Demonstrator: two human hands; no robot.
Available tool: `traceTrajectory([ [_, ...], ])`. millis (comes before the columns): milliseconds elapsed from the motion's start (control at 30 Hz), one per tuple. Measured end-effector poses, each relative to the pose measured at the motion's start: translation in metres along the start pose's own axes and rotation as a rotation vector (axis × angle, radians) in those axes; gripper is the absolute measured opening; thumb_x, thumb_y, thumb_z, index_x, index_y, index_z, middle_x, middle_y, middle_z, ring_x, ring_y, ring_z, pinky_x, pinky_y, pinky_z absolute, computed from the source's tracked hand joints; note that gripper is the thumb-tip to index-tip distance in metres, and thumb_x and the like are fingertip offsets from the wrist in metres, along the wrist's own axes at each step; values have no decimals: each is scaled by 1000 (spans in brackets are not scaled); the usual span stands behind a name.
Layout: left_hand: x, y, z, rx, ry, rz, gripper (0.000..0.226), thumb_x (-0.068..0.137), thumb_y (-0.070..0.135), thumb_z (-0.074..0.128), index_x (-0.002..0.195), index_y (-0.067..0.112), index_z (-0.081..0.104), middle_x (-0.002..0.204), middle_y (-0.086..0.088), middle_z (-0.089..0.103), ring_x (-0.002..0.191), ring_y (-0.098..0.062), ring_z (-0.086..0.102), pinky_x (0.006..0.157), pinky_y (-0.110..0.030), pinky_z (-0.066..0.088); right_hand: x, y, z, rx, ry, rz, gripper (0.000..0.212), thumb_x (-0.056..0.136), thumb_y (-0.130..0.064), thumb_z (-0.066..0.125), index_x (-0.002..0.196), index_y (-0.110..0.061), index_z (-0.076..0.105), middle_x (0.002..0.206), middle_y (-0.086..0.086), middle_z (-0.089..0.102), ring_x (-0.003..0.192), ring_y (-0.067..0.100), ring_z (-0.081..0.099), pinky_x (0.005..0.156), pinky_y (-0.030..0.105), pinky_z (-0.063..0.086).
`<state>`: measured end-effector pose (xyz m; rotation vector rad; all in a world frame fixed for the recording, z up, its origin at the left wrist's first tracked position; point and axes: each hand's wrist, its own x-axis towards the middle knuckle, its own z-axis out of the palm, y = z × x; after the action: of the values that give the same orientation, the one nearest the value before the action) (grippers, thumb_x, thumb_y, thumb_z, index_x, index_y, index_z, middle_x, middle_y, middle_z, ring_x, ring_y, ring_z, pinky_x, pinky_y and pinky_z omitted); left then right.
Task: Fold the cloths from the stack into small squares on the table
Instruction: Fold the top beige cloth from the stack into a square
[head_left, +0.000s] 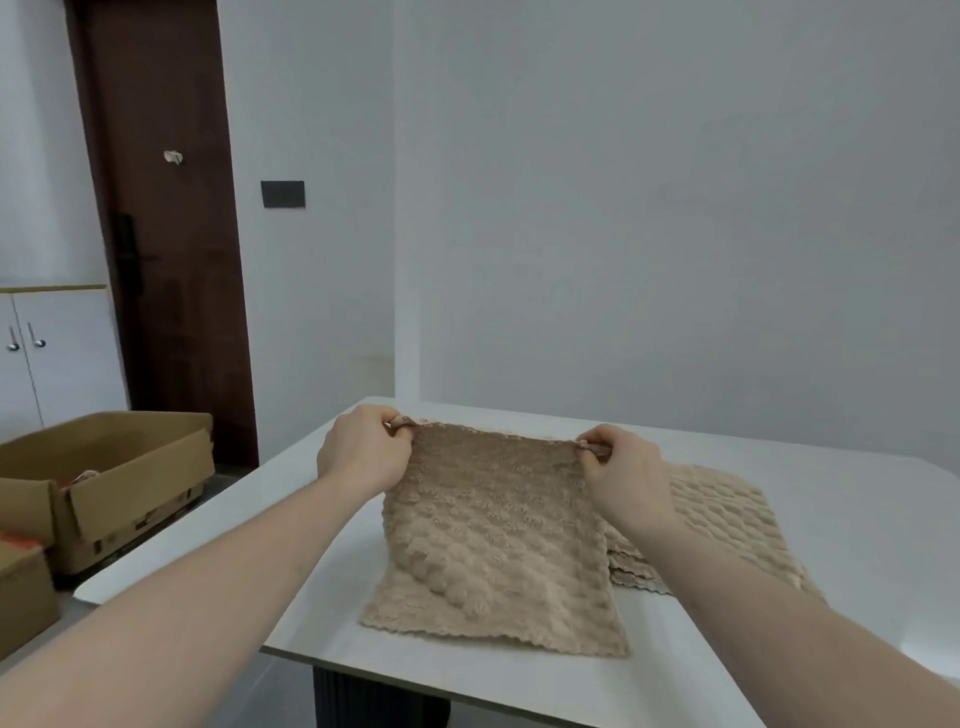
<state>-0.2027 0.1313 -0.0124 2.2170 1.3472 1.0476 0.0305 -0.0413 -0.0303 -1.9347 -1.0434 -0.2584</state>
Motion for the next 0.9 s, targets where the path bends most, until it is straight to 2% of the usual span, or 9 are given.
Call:
traceTrajectory([
  [133, 8, -8, 12, -2, -93, -17, 31, 91, 29, 53, 61, 28, 60, 59, 9, 64, 70, -22, 65, 64, -32, 52, 10, 10, 12, -27, -4, 5, 16, 97, -19, 61, 104, -21, 76, 98, -7, 74, 96, 13, 67, 86, 31, 54],
  [200, 8, -11, 17, -3, -121, -18, 31, 92, 33, 53, 63, 27, 61, 62, 8, 66, 72, -22, 66, 68, -33, 54, 11, 17, 18, -38, -4, 13, 17, 96, -21, 61, 105, -21, 77, 100, -8, 75, 96, 13, 67, 88, 33, 56],
  [367, 4, -17, 26, -38, -171, -29, 30, 94, 33, 53, 67, 23, 63, 65, 2, 70, 66, -24, 69, 73, -39, 60, 5, 28, 23, -39, -27, 0, 15, 95, -27, 63, 99, -25, 77, 96, -10, 73, 87, 8, 66, 76, 32, 58],
  [533, -8, -24, 25, -100, -180, -42, 27, 91, 32, 54, 66, 28, 64, 67, 5, 70, 65, -24, 67, 73, -42, 62, -14, 28, 10, -75, -92, -65, 9, 93, -23, 66, 93, -29, 73, 86, -17, 70, 77, -3, 61, 62, 17, 46],
  [600, -20, -30, 23, -106, -179, -35, 20, 88, 35, 55, 72, 32, 67, 69, 9, 71, 70, -21, 69, 71, -41, 62, -28, 27, 2, -107, -128, -91, 11, 90, -22, 67, 91, -32, 72, 82, -20, 68, 77, -4, 60, 61, 16, 42],
  [767, -55, -50, 15, -54, -178, 23, 15, 91, 37, 57, 82, 40, 68, 84, 21, 72, 77, -10, 70, 81, -36, 57, -66, 30, -11, -109, -193, -128, 10, 85, -27, 68, 84, -37, 72, 81, -21, 67, 82, -4, 60, 71, 22, 50],
  [900, -80, -60, 8, -2, -188, 48, 11, 93, 39, 58, 94, 45, 67, 102, 24, 69, 93, -6, 65, 87, -33, 55, -93, 38, -15, -128, -231, -177, 10, 86, -29, 69, 88, -38, 73, 87, -22, 63, 87, -3, 57, 74, 16, 45],
])
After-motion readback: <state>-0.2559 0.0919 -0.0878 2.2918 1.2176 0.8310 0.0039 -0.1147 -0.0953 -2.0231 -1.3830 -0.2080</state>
